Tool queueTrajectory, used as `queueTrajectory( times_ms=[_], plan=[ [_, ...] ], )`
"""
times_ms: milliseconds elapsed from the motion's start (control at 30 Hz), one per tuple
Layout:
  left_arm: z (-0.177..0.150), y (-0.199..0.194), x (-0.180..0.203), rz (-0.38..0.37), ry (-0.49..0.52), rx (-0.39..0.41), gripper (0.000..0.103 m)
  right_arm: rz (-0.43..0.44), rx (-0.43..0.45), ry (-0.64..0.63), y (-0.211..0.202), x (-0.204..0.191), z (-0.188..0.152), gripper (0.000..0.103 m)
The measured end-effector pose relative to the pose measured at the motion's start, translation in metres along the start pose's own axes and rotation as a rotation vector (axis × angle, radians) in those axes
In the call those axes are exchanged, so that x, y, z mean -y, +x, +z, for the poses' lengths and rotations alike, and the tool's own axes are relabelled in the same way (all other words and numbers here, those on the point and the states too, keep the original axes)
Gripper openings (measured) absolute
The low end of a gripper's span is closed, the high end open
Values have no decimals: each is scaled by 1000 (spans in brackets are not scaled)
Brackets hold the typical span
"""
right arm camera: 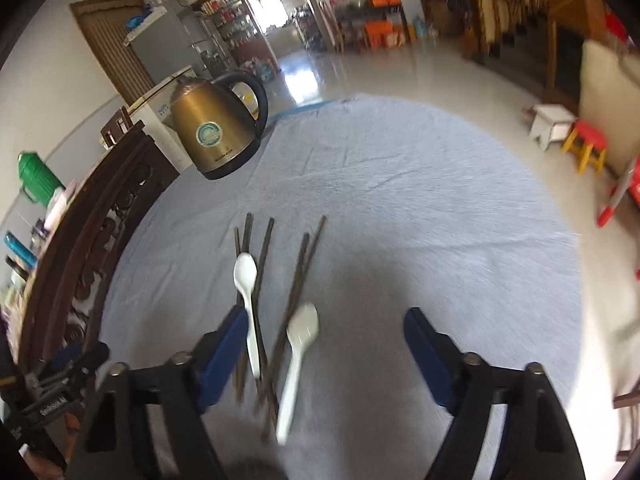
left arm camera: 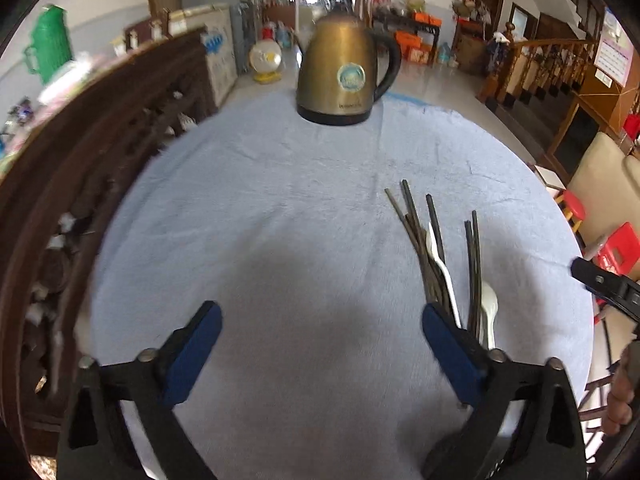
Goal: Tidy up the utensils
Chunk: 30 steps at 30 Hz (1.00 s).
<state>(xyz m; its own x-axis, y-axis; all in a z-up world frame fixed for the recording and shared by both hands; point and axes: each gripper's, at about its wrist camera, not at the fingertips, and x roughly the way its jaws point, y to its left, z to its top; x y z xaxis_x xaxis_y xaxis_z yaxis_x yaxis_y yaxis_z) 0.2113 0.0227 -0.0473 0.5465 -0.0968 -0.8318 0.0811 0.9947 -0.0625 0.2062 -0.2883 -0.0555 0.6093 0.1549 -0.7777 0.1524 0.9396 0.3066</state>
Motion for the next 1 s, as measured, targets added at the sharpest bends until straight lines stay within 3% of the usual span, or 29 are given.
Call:
queueTrajectory(
  times_ms=[100,167,300,400,667,767,933,1000],
  plan=[
    [31,32,4,-40,-18,-59,76,73,-74,82,45,7,27,56],
    [53,53,9,-83,-39,-97,71,110,-110,163,74,12,46,52],
    [92,87,24,-104,-48,-150,61,110,-192,241,129,13,73,37],
    [112,106,36,-123,-56,-185,59,80,-244,261,157,7,85,34],
    [142,171,76,-153,-36,-300,59,-40,-242,228,186,-9,90,20],
    [141,194,85,-145,-44,-340,56,-25,-246,246,194,-5,86,17],
    [136,211,87,-173,-54,-369,26,13,-233,236,202,-4,91,4],
    [134,212,88,-173,-32,-351,6,15,-229,235,203,-4,89,3]
  ],
)
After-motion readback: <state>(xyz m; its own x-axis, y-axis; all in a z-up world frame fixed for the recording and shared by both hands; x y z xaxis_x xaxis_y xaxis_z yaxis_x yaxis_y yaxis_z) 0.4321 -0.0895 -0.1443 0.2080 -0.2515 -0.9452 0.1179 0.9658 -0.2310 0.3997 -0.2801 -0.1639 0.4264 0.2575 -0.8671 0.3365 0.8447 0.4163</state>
